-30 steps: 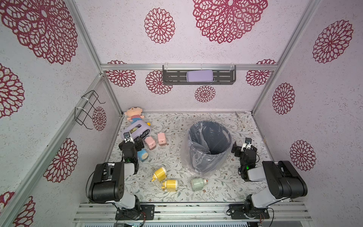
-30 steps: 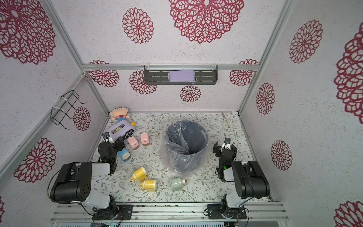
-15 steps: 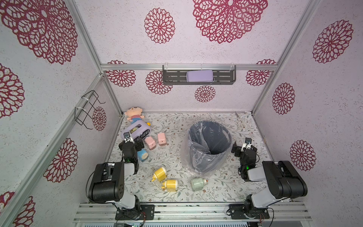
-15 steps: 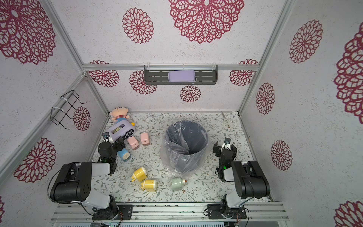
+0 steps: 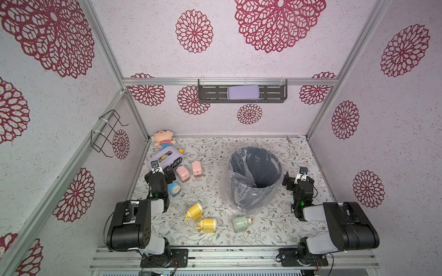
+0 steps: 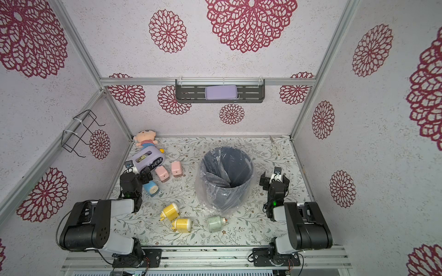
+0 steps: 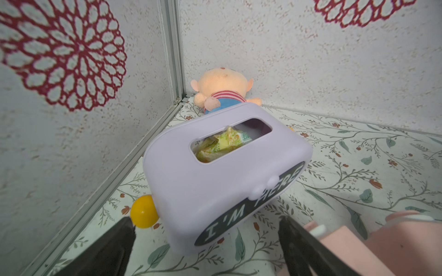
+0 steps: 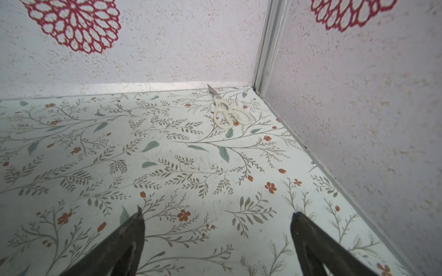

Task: Take out the pencil sharpener tray and clean the shavings
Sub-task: Move the trash bin to the center of the board.

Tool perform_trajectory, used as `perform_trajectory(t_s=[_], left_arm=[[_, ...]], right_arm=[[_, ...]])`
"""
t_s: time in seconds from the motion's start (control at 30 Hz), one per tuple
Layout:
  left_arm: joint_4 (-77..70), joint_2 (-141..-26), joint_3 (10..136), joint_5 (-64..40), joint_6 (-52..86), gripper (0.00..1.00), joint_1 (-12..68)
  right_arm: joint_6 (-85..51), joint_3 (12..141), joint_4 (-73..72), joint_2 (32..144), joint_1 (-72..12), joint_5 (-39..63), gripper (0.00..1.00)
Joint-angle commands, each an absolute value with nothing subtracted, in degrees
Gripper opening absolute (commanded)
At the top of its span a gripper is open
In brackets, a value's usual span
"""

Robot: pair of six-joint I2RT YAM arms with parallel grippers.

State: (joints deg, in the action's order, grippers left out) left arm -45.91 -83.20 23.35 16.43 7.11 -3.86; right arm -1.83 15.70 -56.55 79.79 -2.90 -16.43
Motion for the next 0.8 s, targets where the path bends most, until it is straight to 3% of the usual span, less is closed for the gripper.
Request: perform_trajectory(t_s=[0.0, 0.13, 0.33, 0.53, 0.67, 0.77], left_arm=[[-44.24, -76.55, 22.0, 20.77, 6.11, 0.97, -2.28], [-33.51, -68.05, 24.68, 25.2, 5.77, 0.97, -0.01], [-12.05, -56.04, 30.28, 20.45, 19.24, 0.97, 0.51], [1.91, -44.6, 31.21, 17.22, 34.79, 0.97, 2.11], [12.72, -39.85, 33.03, 14.2, 36.59, 0.97, 2.26], [12.65, -37.54, 32.17, 8.15, 34.11, 0.97, 2.29]], right_arm=[[-5.01, 22.31, -40.72, 73.58, -3.05, -16.18, 0.99], [-8.15, 23.67, -31.43, 65.41, -3.08, -12.87, 0.99], [-13.64, 21.27, -22.66, 44.75, -3.16, -9.41, 0.99], [-18.19, 24.05, -1.49, 24.06, -3.16, -9.33, 0.99], [-18.0, 27.07, 9.95, 18.11, -3.03, -7.12, 0.99], [-20.66, 28.15, 14.03, 17.84, -3.07, -6.85, 0.99]])
